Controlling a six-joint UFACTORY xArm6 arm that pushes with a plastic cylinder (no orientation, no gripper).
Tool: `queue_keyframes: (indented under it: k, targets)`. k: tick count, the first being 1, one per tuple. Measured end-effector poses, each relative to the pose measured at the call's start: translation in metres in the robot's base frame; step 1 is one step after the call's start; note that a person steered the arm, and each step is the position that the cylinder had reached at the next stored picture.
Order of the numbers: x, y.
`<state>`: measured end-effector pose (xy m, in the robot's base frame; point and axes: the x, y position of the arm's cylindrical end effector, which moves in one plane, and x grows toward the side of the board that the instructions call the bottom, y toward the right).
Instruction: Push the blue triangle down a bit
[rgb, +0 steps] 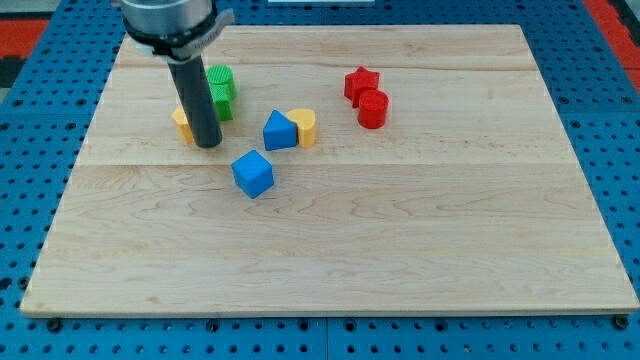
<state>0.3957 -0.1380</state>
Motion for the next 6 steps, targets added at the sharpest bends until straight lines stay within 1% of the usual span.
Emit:
queue_keyframes:
  k: [2,3,4,5,6]
  targets:
    - [-0.024,0.062]
    - [-0.027,0.069]
    - [0.016,0.101]
    - [0.032,0.133]
    - [0.033,0.153]
